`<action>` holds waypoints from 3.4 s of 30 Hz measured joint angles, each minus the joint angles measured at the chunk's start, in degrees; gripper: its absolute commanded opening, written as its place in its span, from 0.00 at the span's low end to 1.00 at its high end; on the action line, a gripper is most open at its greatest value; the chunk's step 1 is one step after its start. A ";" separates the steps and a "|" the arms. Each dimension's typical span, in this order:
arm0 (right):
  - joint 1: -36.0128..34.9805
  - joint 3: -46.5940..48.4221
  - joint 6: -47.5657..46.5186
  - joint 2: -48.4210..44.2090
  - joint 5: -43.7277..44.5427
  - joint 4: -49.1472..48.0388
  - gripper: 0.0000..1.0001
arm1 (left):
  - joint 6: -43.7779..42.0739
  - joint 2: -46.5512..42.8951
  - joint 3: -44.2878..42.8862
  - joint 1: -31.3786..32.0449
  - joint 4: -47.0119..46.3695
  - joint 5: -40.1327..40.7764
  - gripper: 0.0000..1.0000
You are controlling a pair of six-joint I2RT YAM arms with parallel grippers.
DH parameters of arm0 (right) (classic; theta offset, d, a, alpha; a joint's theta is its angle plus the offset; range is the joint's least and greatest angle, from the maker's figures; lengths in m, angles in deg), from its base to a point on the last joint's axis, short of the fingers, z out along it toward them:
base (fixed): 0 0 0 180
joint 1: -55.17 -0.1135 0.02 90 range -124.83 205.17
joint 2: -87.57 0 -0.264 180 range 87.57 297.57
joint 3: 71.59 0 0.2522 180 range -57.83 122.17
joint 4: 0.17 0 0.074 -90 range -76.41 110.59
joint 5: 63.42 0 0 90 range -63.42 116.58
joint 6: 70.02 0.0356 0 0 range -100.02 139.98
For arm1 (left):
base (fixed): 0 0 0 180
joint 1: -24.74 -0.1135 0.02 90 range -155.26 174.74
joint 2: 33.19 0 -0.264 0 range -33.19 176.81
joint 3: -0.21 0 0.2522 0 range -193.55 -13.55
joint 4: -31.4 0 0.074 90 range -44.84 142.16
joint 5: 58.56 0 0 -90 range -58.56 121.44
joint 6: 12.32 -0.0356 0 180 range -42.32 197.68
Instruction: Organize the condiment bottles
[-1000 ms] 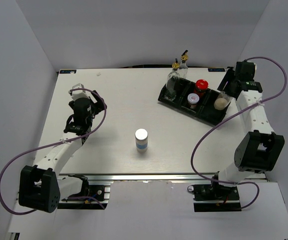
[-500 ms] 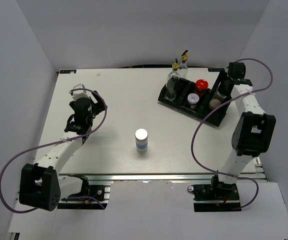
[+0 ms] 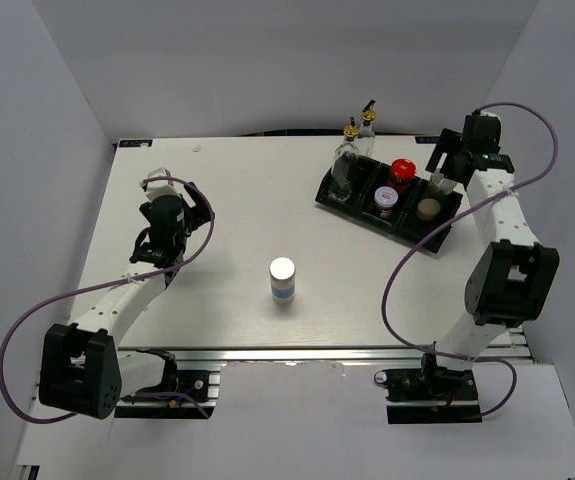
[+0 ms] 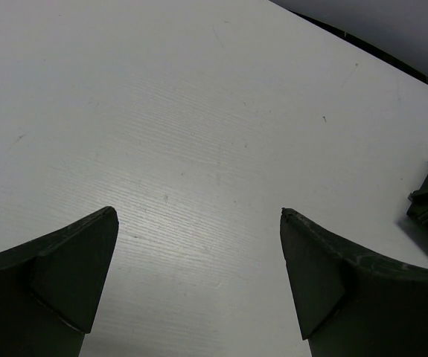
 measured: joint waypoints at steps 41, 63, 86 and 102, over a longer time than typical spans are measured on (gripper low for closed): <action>-61.51 -11.08 -10.32 -3.91 -7.63 0.70 0.89 | 2.29 -3.72 -5.53 6.32 12.81 10.75 0.98; -49.68 -19.87 -0.59 -18.16 2.47 3.85 0.16 | -1.49 -10.80 -4.85 11.54 9.55 17.25 0.98; -7.30 -18.80 0.66 -19.98 7.61 1.44 0.16 | -5.44 0.81 -3.96 11.54 -4.39 5.95 0.98; -5.49 -17.38 -2.34 -7.15 1.95 -6.43 0.28 | -5.33 3.82 -6.43 7.82 -2.91 10.23 0.98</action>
